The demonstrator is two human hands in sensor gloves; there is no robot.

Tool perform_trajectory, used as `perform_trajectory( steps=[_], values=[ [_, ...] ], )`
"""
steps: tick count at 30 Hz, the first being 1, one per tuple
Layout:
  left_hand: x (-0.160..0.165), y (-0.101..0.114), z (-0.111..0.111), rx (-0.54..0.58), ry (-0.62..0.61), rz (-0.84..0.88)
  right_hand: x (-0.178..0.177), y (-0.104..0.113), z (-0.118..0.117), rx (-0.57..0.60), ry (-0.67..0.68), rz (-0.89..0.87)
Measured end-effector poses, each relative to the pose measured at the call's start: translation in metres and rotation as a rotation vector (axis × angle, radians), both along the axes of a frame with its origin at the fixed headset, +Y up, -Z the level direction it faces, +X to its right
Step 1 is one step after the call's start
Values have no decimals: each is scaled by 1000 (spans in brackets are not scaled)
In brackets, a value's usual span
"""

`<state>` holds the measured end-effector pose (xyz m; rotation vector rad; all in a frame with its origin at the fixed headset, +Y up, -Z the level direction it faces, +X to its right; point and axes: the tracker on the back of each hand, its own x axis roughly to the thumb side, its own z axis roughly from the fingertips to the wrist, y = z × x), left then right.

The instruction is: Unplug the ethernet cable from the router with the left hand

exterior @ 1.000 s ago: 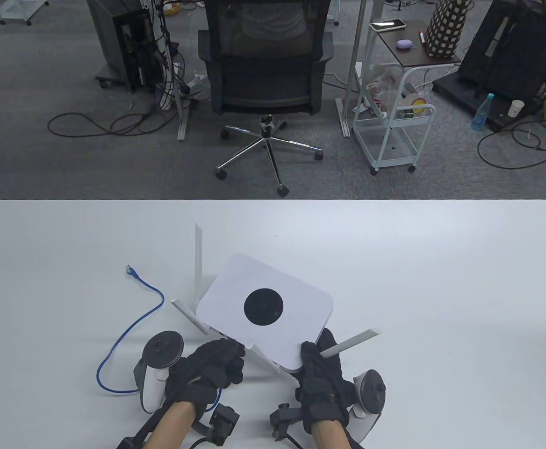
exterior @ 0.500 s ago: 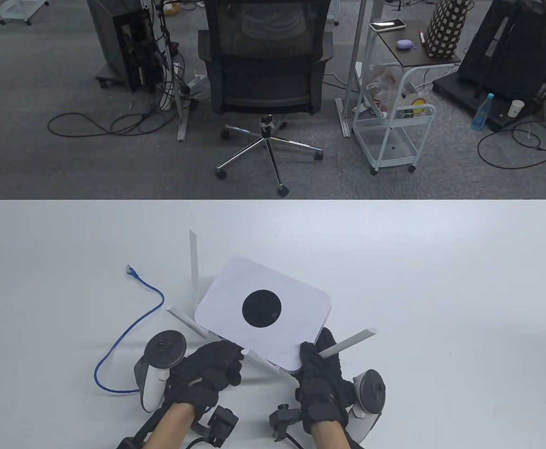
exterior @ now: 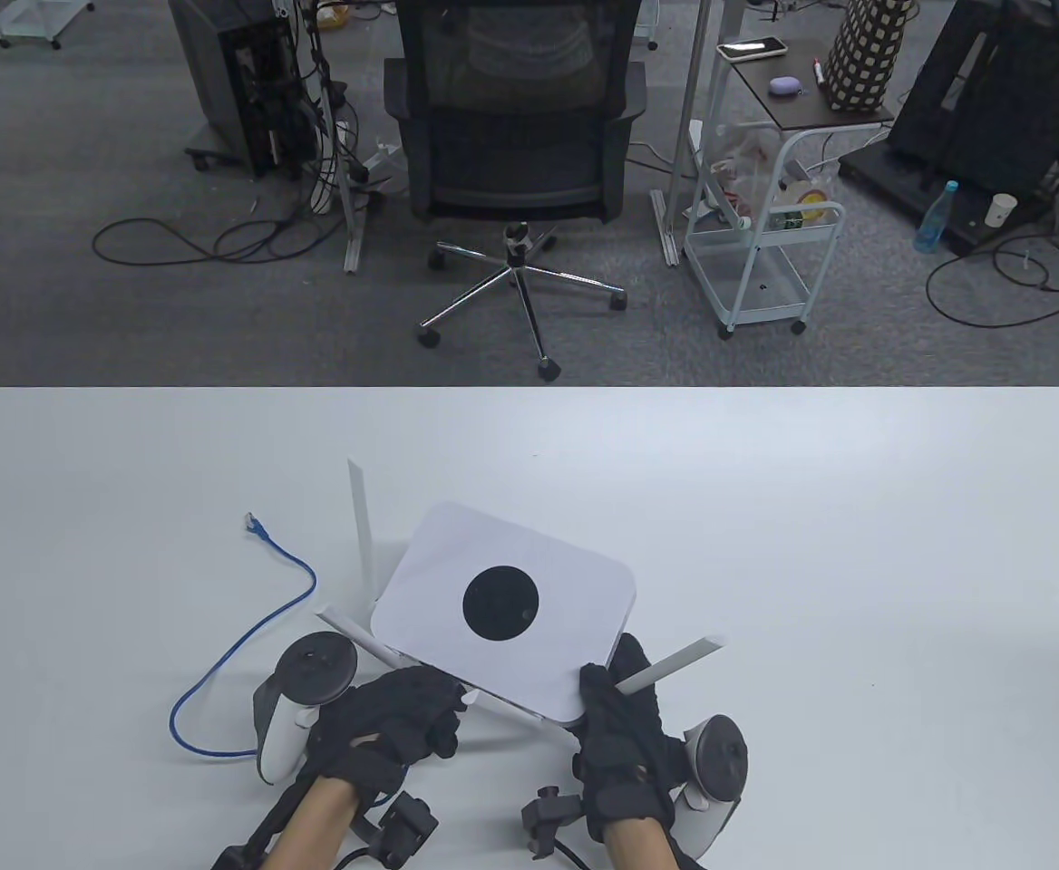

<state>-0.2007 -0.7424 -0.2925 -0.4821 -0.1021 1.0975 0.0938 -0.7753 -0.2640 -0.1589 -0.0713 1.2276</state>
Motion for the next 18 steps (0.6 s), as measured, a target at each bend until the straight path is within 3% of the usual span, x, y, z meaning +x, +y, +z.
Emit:
perform_trajectory(
  steps=[1, 5, 9, 12, 18],
  values=[
    [-1, 0, 2, -20, -27, 13, 1, 0, -1, 4, -6, -6],
    [-4, 4, 7, 30, 80, 6, 4, 0, 0, 0, -22, -13],
    [-10, 14, 10, 130, 68, -263, 3, -1, 1, -4, -12, -36],
    [-16, 22, 11, 212, 137, -475, 3, -2, 2, -17, -16, -39],
    [-27, 16, 6, 237, 240, -774, 5, -4, 1, -38, -32, -52]
  ],
)
